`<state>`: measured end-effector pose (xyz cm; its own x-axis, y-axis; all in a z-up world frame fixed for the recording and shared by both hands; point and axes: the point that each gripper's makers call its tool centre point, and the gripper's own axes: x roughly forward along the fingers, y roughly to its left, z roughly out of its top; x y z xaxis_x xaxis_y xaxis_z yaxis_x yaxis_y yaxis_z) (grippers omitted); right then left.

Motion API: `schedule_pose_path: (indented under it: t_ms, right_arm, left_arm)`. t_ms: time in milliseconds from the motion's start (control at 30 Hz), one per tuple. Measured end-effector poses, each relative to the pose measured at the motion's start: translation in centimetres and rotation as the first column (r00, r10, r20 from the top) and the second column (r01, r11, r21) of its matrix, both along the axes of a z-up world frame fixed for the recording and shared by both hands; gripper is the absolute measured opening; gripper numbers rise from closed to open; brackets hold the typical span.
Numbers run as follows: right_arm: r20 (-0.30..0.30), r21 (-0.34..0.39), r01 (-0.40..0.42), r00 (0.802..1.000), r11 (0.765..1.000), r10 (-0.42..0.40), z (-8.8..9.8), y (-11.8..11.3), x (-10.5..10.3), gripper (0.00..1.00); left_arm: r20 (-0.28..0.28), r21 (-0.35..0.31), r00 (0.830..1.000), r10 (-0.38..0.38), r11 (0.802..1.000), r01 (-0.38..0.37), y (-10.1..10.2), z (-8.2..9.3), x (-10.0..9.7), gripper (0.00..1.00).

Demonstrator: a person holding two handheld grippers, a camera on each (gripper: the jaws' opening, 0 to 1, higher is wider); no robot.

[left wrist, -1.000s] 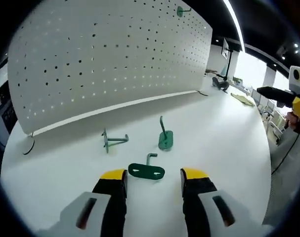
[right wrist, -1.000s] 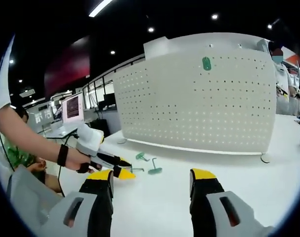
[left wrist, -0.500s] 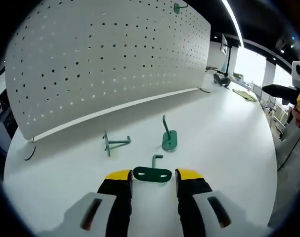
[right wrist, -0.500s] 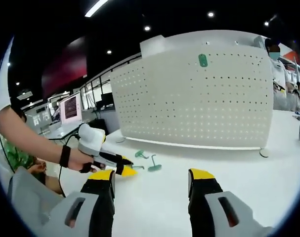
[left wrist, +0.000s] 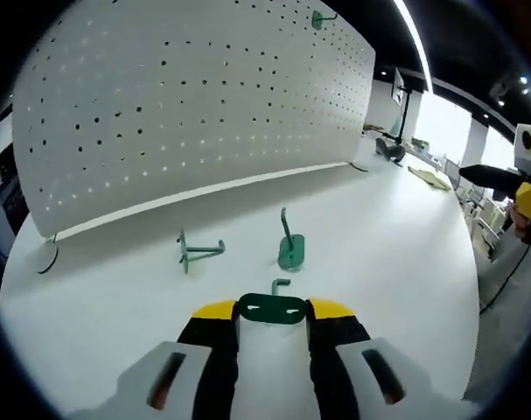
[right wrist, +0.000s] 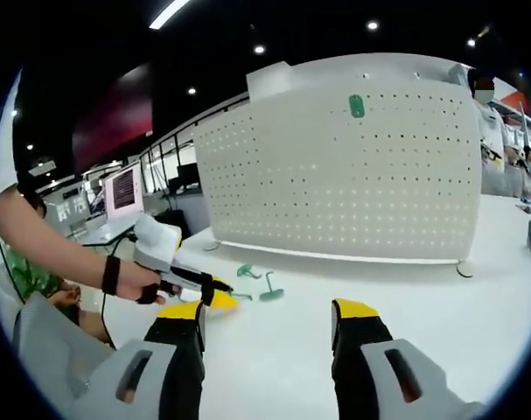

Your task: Insert the hook assembly into the mounting plate slot until the hook locks in place.

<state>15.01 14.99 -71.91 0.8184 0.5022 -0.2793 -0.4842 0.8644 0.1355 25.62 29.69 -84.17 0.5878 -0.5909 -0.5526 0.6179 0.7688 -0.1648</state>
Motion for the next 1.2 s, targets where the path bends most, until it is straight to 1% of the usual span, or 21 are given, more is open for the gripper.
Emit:
schedule_pose_path:
  t_ms: [67,200,233,267,367,433,600,633,667,733,800,900,1000,1100,1200]
  right_arm:
    - [-0.008,0.002,-0.007,1.000,1.000,0.007,-0.1,0.2,-0.1,0.59]
    - [-0.006,-0.002,-0.021,1.000,1.000,0.021,-0.1,0.5,-0.2,0.58]
    - [-0.003,-0.002,-0.024,1.000,1.000,0.024,0.0,0.6,-0.2,0.58]
    - [-0.002,-0.001,-0.026,1.000,1.000,0.026,0.0,0.6,-0.2,0.58]
    - [-0.010,0.001,-0.037,0.999,0.999,0.037,-0.2,1.1,-0.1,0.57]
    - [-0.007,-0.002,-0.046,0.999,0.999,0.046,-0.1,1.4,-0.1,0.57]
    - [-0.002,-0.004,-0.072,0.997,0.997,0.072,0.1,2.2,-0.2,0.57]
    - [-0.003,-0.008,-0.078,0.997,0.997,0.078,0.1,2.3,-0.2,0.57]
    - [-0.006,-0.013,-0.086,0.996,0.996,0.086,0.0,2.5,-0.3,0.56]
    - [-0.002,-0.018,-0.097,0.995,0.995,0.097,0.0,2.7,-0.5,0.54]
    - [0.002,-0.009,-0.103,0.995,0.995,0.103,0.2,2.9,-0.5,0.54]
    - [0.010,-0.018,-0.113,0.994,0.993,0.113,0.3,3.2,-0.7,0.53]
    - [0.014,-0.011,-0.115,0.993,0.993,0.115,0.5,3.4,-0.9,0.53]
    - [0.006,-0.016,-0.117,0.993,0.993,0.117,0.4,3.5,-1.0,0.53]
    - [0.008,-0.017,-0.122,0.992,0.992,0.122,0.4,3.7,-1.2,0.53]
  left_arm:
    - [-0.007,-0.008,1.000,0.011,1.000,-0.011,0.1,0.0,-0.2,0.31]
    - [-0.035,-0.052,0.999,0.019,0.998,-0.021,-0.1,0.5,-1.0,0.31]
    - [-0.049,-0.089,0.998,0.030,0.995,-0.034,-0.3,0.9,-1.3,0.30]
    - [-0.053,-0.107,0.998,0.036,0.993,-0.041,-0.3,1.1,-1.4,0.30]
    - [-0.063,-0.113,0.997,0.034,0.993,-0.041,-0.1,1.4,-1.9,0.30]
    - [-0.080,-0.140,0.996,0.047,0.988,-0.058,-0.1,1.8,-2.2,0.30]
    - [-0.062,-0.161,0.996,0.058,0.985,-0.068,-0.1,2.7,-2.9,0.30]
    - [-0.057,-0.171,0.997,0.060,0.983,-0.069,-0.2,3.0,-3.0,0.30]
    - [-0.051,-0.194,0.997,0.054,0.979,-0.063,-0.4,3.5,-3.3,0.30]
    - [-0.042,-0.204,0.998,0.046,0.977,-0.054,-0.6,4.1,-3.7,0.30]
    - [-0.046,-0.207,0.998,0.035,0.977,-0.044,-0.7,4.4,-4.2,0.30]
    - [-0.039,-0.220,0.999,0.023,0.975,-0.031,-1.0,5.1,-5.0,0.31]
    - [-0.032,-0.221,0.999,0.009,0.975,-0.016,-1.1,5.7,-5.7,0.31]
    - [-0.048,-0.228,0.999,0.017,0.973,-0.028,-1.0,5.9,-6.4,0.31]
    - [-0.048,-0.240,0.999,0.022,0.970,-0.033,-0.8,6.2,-7.0,0.31]
